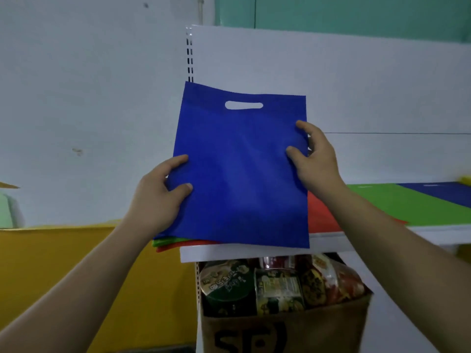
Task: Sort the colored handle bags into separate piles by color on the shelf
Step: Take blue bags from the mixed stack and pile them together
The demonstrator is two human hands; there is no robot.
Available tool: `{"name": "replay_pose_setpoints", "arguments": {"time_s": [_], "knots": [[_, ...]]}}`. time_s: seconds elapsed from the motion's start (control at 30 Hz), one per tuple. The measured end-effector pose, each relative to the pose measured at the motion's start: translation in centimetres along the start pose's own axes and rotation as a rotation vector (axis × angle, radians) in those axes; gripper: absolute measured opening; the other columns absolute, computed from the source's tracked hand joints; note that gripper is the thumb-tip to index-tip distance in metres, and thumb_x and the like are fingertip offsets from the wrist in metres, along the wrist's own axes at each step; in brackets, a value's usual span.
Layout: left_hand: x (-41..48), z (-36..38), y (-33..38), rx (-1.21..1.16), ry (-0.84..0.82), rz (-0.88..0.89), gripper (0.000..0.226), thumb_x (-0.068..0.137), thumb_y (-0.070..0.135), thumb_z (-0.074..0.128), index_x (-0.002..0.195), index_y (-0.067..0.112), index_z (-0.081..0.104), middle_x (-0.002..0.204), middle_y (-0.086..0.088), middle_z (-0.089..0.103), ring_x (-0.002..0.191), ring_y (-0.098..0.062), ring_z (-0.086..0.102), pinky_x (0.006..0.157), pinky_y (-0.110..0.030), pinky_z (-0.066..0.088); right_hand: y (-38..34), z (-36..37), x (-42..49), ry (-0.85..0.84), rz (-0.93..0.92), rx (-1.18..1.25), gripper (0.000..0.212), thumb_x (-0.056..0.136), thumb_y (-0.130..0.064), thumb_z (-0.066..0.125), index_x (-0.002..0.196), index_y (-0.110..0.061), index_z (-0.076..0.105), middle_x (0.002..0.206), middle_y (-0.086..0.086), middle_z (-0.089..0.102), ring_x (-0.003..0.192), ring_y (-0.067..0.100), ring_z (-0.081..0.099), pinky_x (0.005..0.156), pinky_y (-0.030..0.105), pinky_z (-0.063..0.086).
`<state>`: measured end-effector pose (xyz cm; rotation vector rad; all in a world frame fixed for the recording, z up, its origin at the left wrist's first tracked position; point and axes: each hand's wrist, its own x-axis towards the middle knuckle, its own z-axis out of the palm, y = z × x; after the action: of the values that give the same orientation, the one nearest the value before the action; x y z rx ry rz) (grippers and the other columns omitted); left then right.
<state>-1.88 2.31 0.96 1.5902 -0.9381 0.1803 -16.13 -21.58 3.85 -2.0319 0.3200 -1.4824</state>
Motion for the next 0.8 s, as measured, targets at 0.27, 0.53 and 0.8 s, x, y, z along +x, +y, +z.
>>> {"name": "replay_pose_setpoints", "arguments": {"time_s": [0.27, 0.53, 0.8], "knots": [[-1.2, 4.9, 0.6, -0.047, -0.205, 0.104, 0.049, 0.093, 0.014, 0.057, 0.136, 0.033, 0.044, 0.13, 0.015, 0.04, 0.108, -0.008, 0.043, 0.09, -0.027, 0.043, -1.2, -8.3, -4.6, 0.151, 0.124, -0.244, 0.048, 0.091, -0.009, 0.057, 0.136, -0.023, 0.047, 0.126, -0.019, 0.045, 0.111, -0.004, 0.044, 0.09, 0.004, 0.035], [-5.4, 13.0, 6.0, -0.178, -0.384, 0.18, 0.045, 0.094, 0.012, 0.053, 0.135, 0.03, 0.046, 0.12, 0.016, 0.041, 0.103, -0.003, 0.041, 0.077, -0.008, 0.036, -3.3, -19.8, -10.5, 0.296, 0.247, -0.411, 0.046, 0.094, -0.012, 0.055, 0.136, -0.026, 0.044, 0.126, -0.018, 0.045, 0.114, 0.002, 0.046, 0.09, 0.011, 0.039], [-11.9, 23.5, 15.3, -0.364, -0.622, 0.221, 0.044, 0.095, 0.013, 0.052, 0.135, 0.031, 0.047, 0.124, 0.015, 0.044, 0.11, -0.012, 0.05, 0.096, -0.031, 0.045, -7.8, -35.2, -16.6, 0.452, 0.344, -0.608, 0.046, 0.095, -0.014, 0.054, 0.138, -0.025, 0.042, 0.124, -0.019, 0.042, 0.106, 0.001, 0.044, 0.067, -0.009, 0.034]]}}
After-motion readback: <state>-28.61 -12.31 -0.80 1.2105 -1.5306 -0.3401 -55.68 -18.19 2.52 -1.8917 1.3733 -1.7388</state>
